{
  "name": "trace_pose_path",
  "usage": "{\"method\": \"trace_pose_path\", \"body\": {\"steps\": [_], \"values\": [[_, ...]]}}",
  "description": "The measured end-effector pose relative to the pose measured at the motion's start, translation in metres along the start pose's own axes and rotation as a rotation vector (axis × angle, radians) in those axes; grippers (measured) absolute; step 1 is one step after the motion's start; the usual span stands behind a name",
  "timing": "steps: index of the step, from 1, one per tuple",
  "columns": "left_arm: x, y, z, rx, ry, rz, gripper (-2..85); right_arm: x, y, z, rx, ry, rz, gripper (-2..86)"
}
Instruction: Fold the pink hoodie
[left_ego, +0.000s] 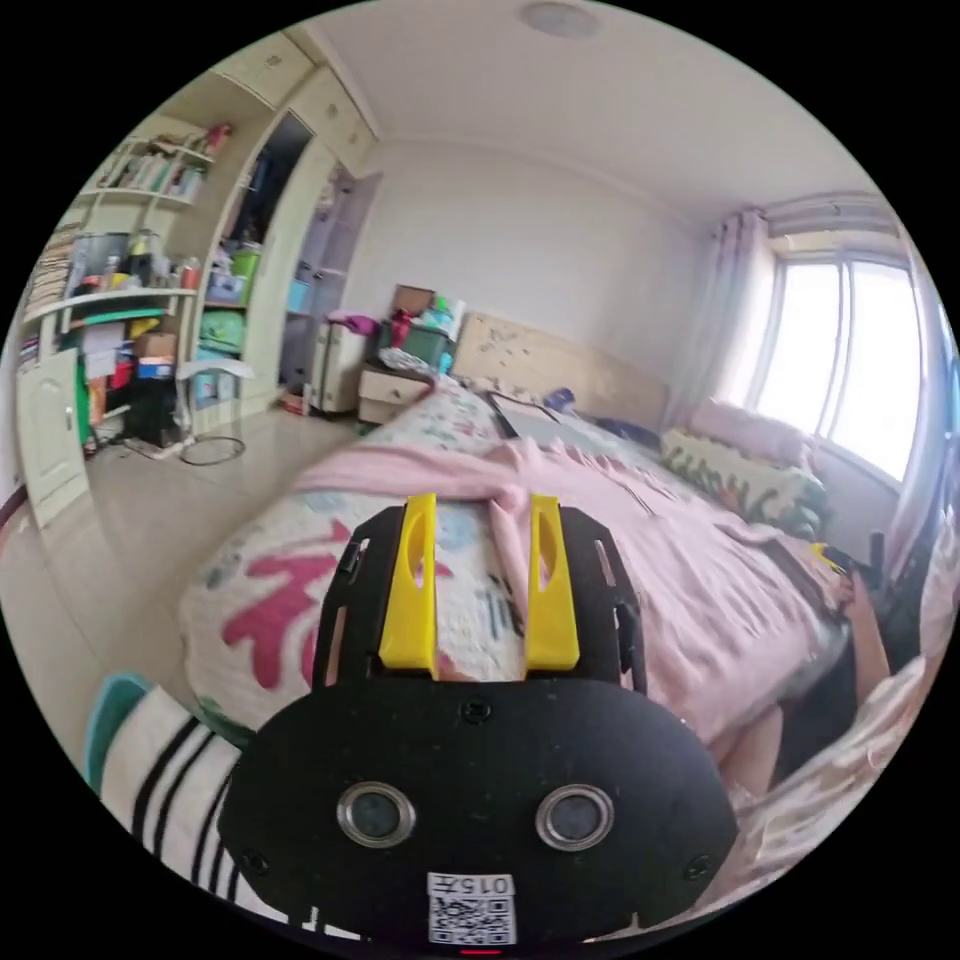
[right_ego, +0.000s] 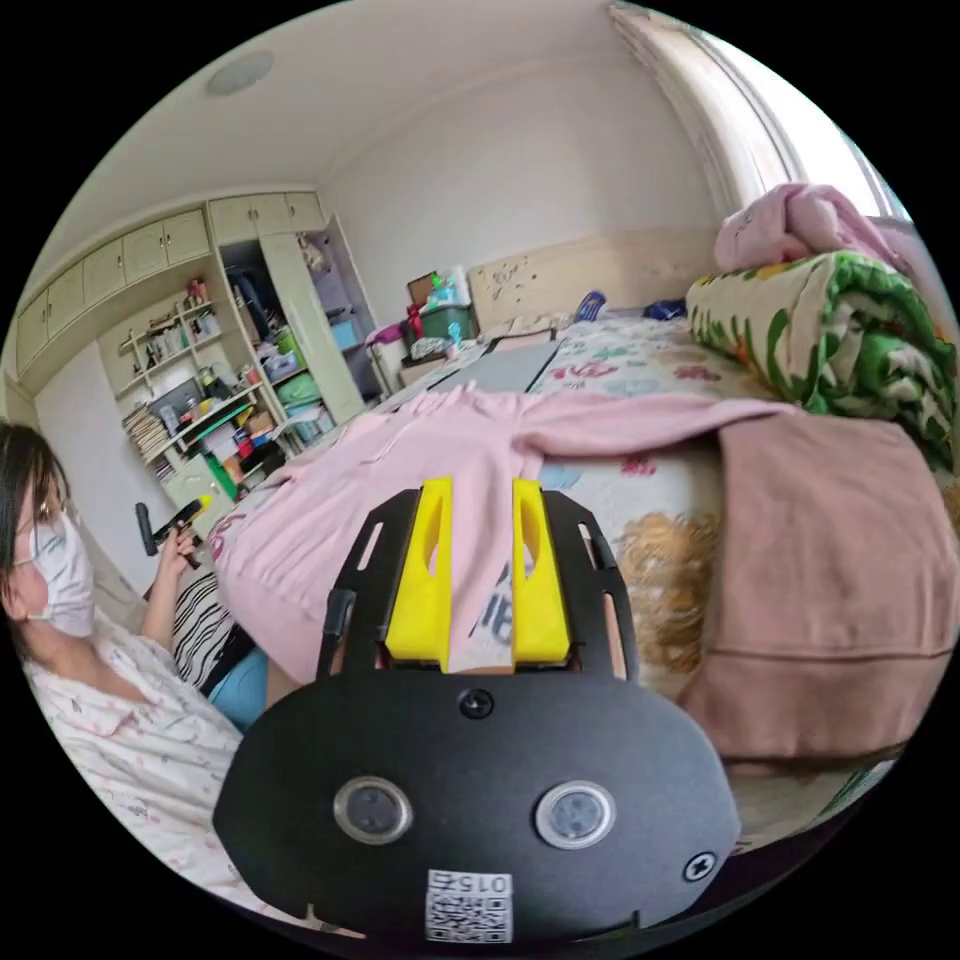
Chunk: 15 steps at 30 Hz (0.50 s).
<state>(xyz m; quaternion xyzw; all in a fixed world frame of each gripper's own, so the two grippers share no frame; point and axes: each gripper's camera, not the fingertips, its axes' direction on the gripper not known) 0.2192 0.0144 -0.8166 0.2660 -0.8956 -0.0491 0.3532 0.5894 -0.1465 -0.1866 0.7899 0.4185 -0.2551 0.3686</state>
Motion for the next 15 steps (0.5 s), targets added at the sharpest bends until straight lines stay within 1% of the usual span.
{"method": "trace_pose_path", "body": {"steps": [2, 4, 7, 9, 10, 12, 14, 15], "values": [[0.016, 0.037, -0.003, -0.070, 0.117, -0.016, 13.8, -0.015, 0.035, 0.013, -0.090, -0.101, 0.016, 11.4], [0.021, 0.059, -0.009, -0.080, 0.158, -0.062, 13.9, -0.024, 0.059, 0.017, -0.132, -0.136, 0.029, 12.3], [0.030, 0.085, -0.016, -0.086, 0.158, -0.098, 13.9, -0.042, 0.087, 0.013, -0.153, -0.047, 0.029, 13.0], [0.039, 0.096, -0.011, -0.129, 0.188, -0.089, 13.8, -0.053, 0.095, 0.010, -0.176, -0.041, 0.013, 12.9], [0.044, 0.102, -0.003, -0.186, 0.215, -0.079, 13.3, -0.060, 0.098, 0.010, -0.201, -0.042, 0.008, 12.8], [0.050, 0.112, -0.006, -0.144, 0.190, -0.083, 10.4, -0.069, 0.100, 0.006, -0.209, -0.027, -0.008, 12.0], [0.052, 0.120, -0.007, -0.152, 0.180, -0.104, 5.8, -0.077, 0.102, 0.003, -0.237, -0.031, -0.012, 10.4], [0.051, 0.121, -0.008, -0.151, 0.187, -0.106, 5.0, -0.080, 0.102, 0.003, -0.246, -0.028, -0.017, 9.7]]}}
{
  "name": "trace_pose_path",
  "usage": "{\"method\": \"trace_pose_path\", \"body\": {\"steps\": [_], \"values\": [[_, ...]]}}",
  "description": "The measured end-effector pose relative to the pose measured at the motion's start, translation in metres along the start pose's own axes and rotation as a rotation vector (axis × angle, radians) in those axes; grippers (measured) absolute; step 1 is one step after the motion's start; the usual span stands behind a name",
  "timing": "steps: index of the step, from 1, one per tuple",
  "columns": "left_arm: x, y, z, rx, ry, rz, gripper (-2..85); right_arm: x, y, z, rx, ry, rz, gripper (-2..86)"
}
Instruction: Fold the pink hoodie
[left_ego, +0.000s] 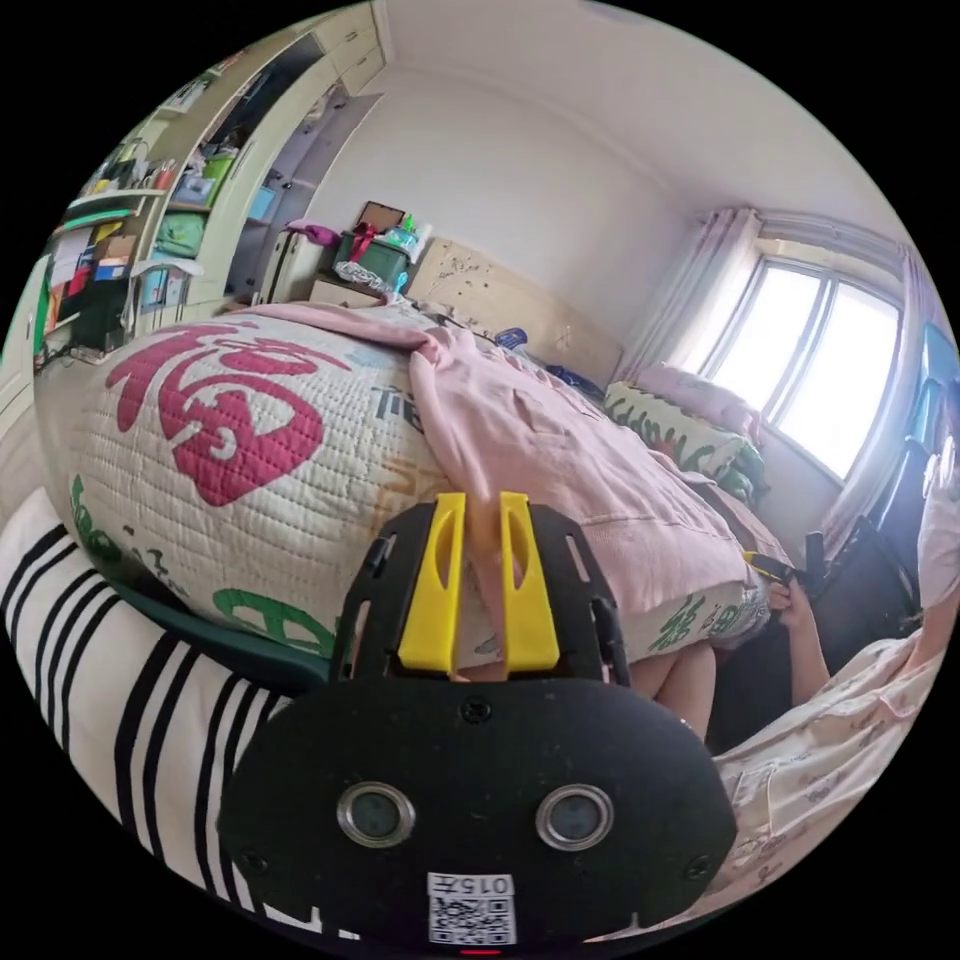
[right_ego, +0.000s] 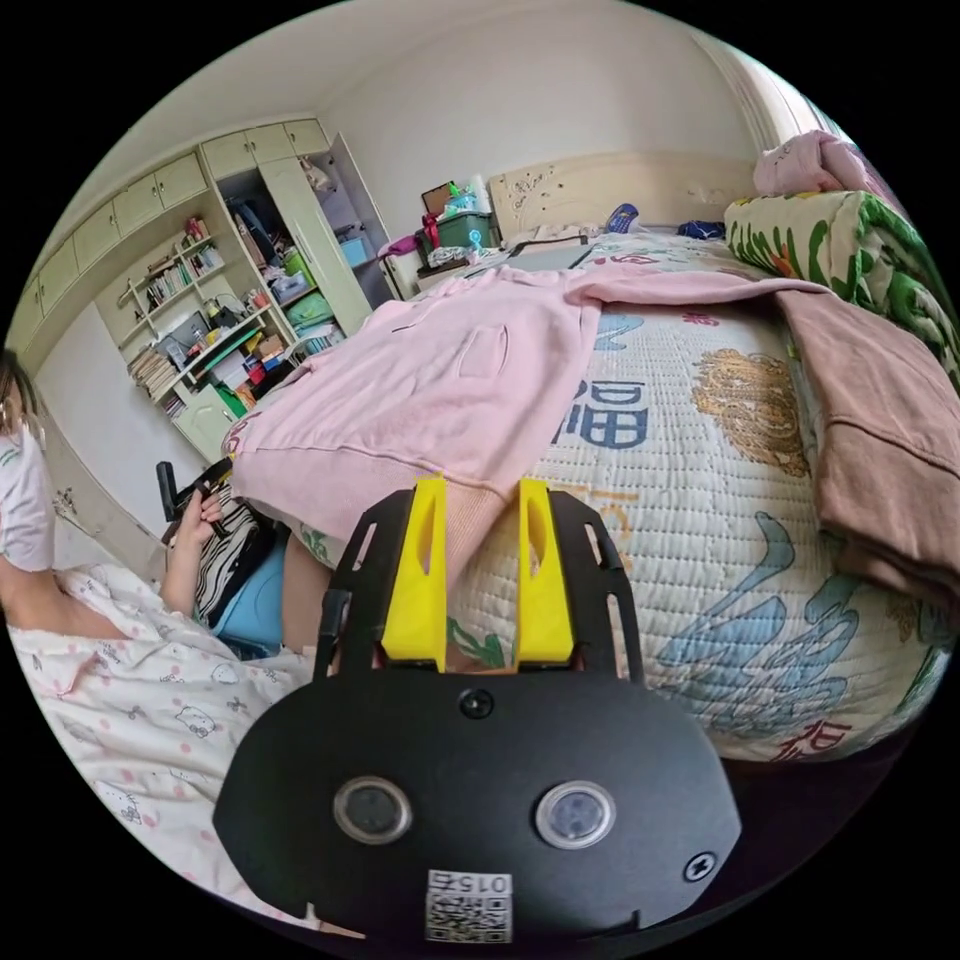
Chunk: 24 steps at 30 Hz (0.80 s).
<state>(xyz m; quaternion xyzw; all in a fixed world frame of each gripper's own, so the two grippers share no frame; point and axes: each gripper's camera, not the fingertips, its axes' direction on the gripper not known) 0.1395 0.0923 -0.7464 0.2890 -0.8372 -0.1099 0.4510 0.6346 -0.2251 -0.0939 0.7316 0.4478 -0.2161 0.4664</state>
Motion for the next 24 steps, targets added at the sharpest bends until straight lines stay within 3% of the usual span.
{"method": "trace_pose_path", "body": {"steps": [4, 10, 13, 18, 24], "values": [[0.003, 0.002, -0.014, 0.015, 0.013, 0.001, 1.8, -0.032, 0.004, -0.011, 0.029, 0.120, -0.115, 4.7], [0.057, 0.014, -0.017, -0.020, -0.337, 0.283, 1.1, -0.064, 0.013, -0.027, -0.005, 0.280, -0.194, 3.9], [0.061, 0.039, 0.008, -0.069, -0.391, 0.314, 1.3, -0.071, 0.034, 0.010, -0.078, 0.342, -0.233, 4.0], [0.073, 0.059, 0.013, -0.065, -0.426, 0.344, 2.7, -0.062, 0.048, -0.001, -0.030, 0.218, -0.148, 5.1], [0.069, 0.052, -0.032, -0.020, -0.337, 0.306, 4.8, -0.054, 0.080, -0.031, 0.038, 0.171, -0.056, 6.3]]}}
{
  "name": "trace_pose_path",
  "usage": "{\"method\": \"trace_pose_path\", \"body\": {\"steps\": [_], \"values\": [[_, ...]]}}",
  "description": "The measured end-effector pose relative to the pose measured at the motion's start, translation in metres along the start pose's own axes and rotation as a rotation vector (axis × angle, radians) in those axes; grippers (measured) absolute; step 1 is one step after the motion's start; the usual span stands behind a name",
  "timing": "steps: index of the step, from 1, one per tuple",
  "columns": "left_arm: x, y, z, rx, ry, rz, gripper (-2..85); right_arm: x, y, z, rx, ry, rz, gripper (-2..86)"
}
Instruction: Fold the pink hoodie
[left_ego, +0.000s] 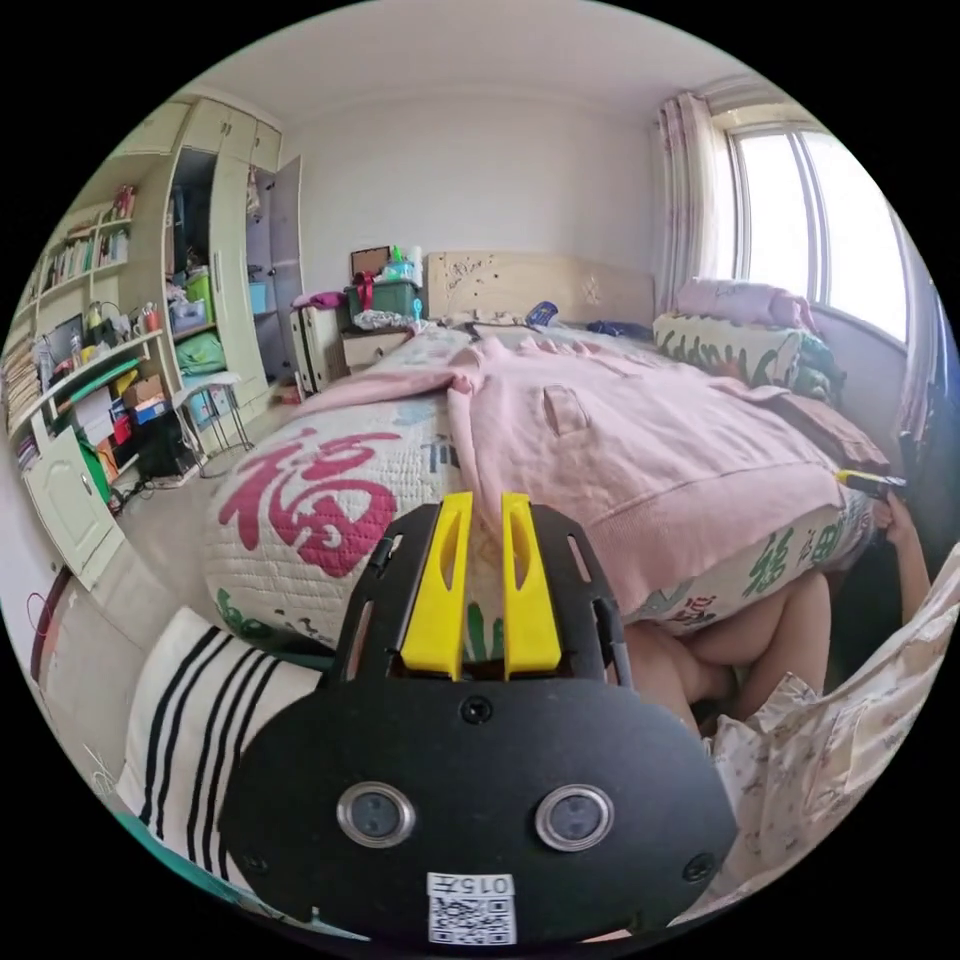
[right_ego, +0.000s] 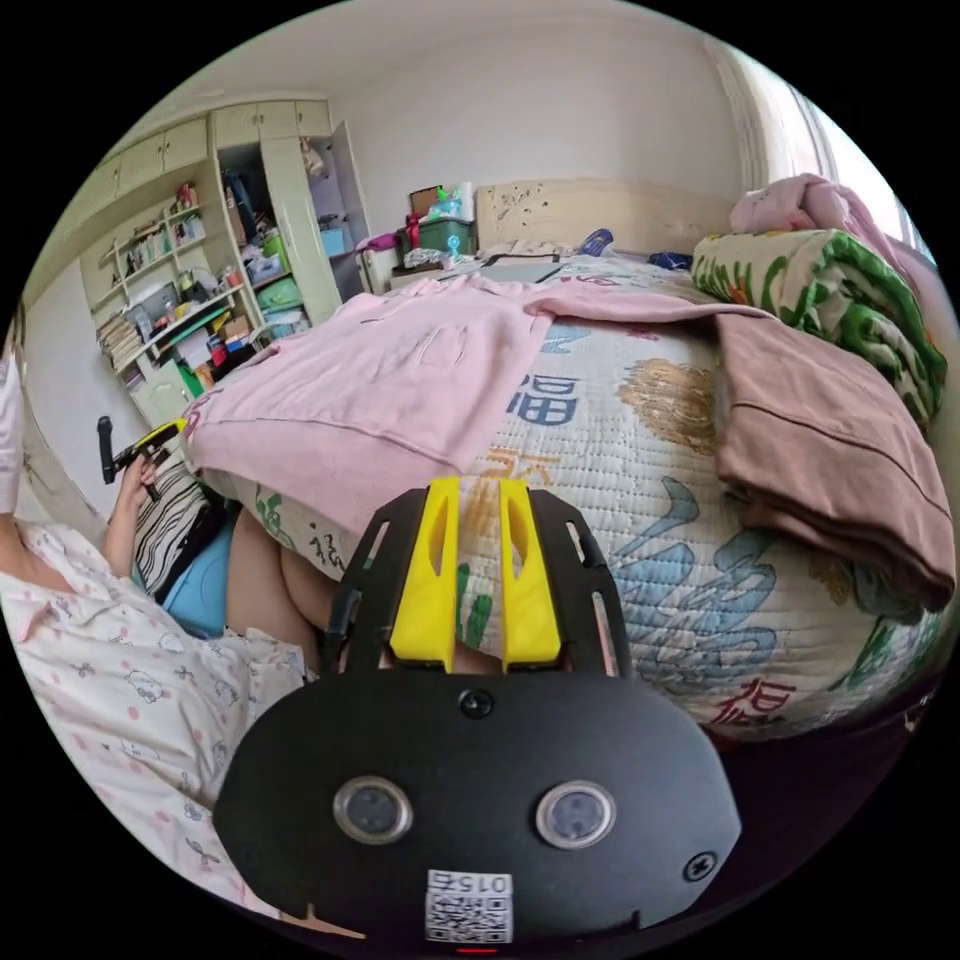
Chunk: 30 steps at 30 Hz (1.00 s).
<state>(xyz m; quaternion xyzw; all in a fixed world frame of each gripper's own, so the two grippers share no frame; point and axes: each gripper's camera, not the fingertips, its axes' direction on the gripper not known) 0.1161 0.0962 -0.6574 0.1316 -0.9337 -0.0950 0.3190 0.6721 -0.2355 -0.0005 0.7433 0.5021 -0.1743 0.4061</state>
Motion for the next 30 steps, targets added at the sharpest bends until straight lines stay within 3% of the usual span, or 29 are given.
{"method": "trace_pose_path", "body": {"steps": [6, 11, 15, 19, 23, 27, 30], "values": [[0.034, -0.049, -0.032, 0.312, 0.001, 0.105, 7.2, -0.018, -0.004, -0.041, 0.262, 0.185, 0.068, 5.4], [0.111, -0.130, 0.016, 0.394, 0.328, 0.282, 7.9, -0.071, -0.060, -0.033, 0.499, 0.106, -0.064, 7.1], [0.173, -0.192, 0.075, 0.310, 0.449, 0.368, 8.4, -0.105, -0.120, 0.012, 0.480, 0.221, -0.142, 8.3], [0.258, -0.233, 0.145, 0.150, 0.312, 0.539, 9.6, -0.143, -0.182, 0.071, 0.475, 0.353, -0.224, 6.8], [0.296, -0.232, 0.204, -0.027, 0.347, 0.569, 10.3, -0.173, -0.245, 0.139, 0.341, 0.452, -0.328, 6.4], [0.291, -0.219, 0.214, -0.101, 0.289, 0.593, 10.4, -0.145, -0.273, 0.166, 0.251, 0.334, -0.237, 6.5], [0.278, -0.220, 0.216, -0.117, 0.288, 0.543, 10.1, -0.112, -0.258, 0.156, 0.222, 0.114, -0.211, 5.9]]}}
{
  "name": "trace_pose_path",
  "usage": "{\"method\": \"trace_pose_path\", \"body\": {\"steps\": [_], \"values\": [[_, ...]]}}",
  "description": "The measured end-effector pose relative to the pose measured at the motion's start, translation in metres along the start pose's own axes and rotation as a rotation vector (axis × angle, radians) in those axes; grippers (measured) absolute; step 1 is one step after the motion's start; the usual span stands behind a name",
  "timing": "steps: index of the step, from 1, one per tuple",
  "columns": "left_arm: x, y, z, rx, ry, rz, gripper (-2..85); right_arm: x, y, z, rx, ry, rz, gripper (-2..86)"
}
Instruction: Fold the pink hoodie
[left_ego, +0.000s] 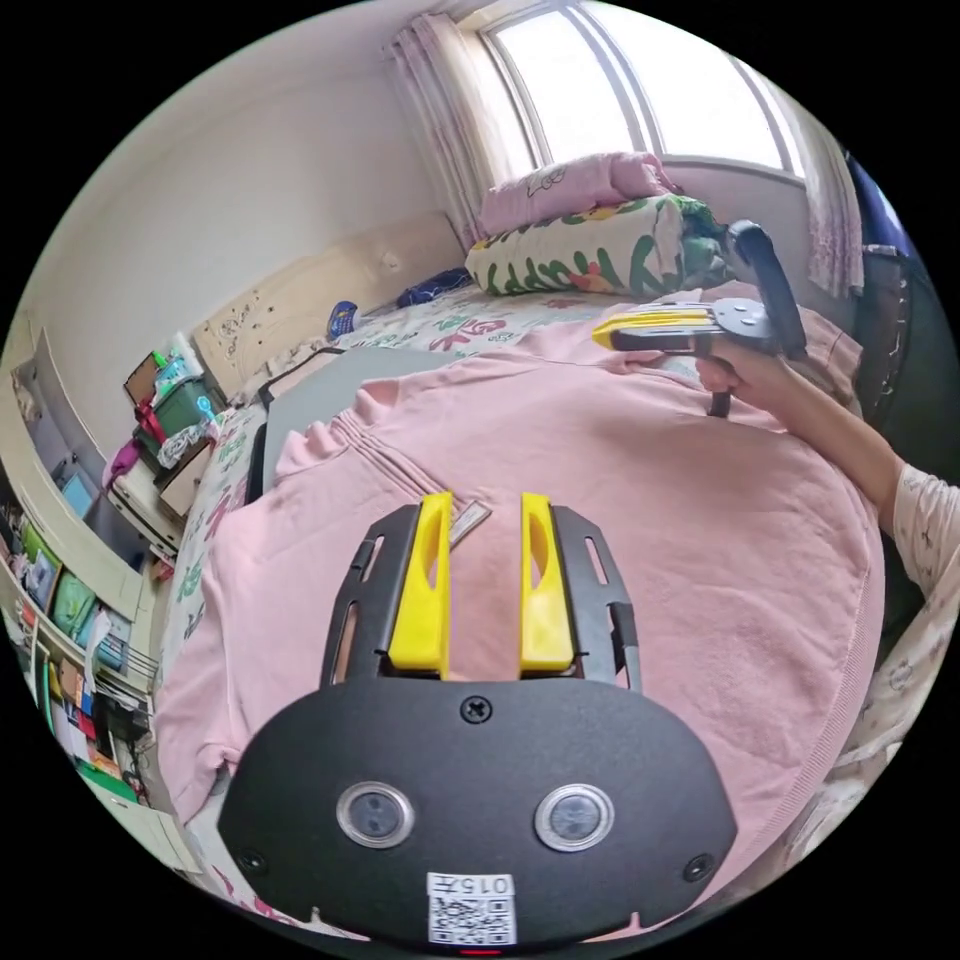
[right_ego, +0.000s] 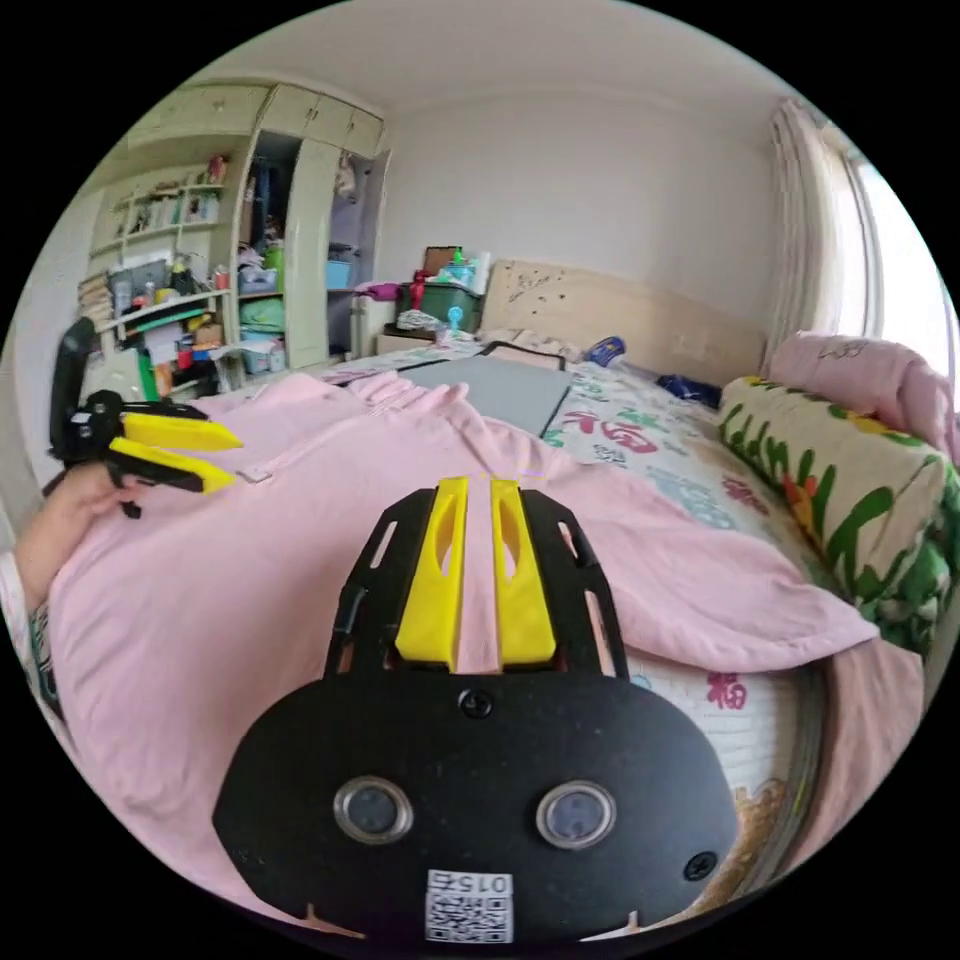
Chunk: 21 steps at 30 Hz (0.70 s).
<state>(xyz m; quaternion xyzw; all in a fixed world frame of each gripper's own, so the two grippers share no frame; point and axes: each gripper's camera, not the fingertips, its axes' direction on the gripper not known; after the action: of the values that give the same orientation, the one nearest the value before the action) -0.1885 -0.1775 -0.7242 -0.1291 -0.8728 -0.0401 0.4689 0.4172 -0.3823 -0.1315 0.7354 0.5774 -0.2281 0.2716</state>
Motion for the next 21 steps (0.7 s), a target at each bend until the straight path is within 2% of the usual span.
{"method": "trace_pose_path", "body": {"steps": [2, 4, 7, 12, 14, 17, 21], "values": [[-0.009, -0.007, 0.010, -0.064, 0.031, -0.030, 10.2, 0.010, -0.007, -0.031, 0.024, -0.124, 0.068, 6.1], [-0.010, -0.014, 0.017, -0.109, 0.080, -0.017, 10.3, 0.005, -0.007, -0.048, 0.054, -0.165, 0.069, 6.1], [-0.003, -0.021, 0.022, -0.154, 0.107, 0.030, 10.3, -0.008, -0.013, -0.057, 0.031, -0.087, 0.046, 6.0], [0.018, -0.024, 0.014, -0.152, 0.015, 0.101, 9.5, -0.013, -0.026, -0.075, 0.009, -0.072, 0.067, 5.6], [0.027, -0.021, -0.006, -0.052, -0.067, 0.101, 8.3, -0.015, -0.032, -0.087, 0.013, -0.077, 0.080, 5.6], [0.030, -0.024, -0.035, 0.075, -0.066, 0.069, 7.4, -0.016, -0.040, -0.103, 0.018, -0.085, 0.098, 5.5], [0.024, -0.028, -0.041, 0.079, 0.017, 0.054, 7.3, -0.020, -0.052, -0.120, 0.017, -0.088, 0.107, 5.4]]}}
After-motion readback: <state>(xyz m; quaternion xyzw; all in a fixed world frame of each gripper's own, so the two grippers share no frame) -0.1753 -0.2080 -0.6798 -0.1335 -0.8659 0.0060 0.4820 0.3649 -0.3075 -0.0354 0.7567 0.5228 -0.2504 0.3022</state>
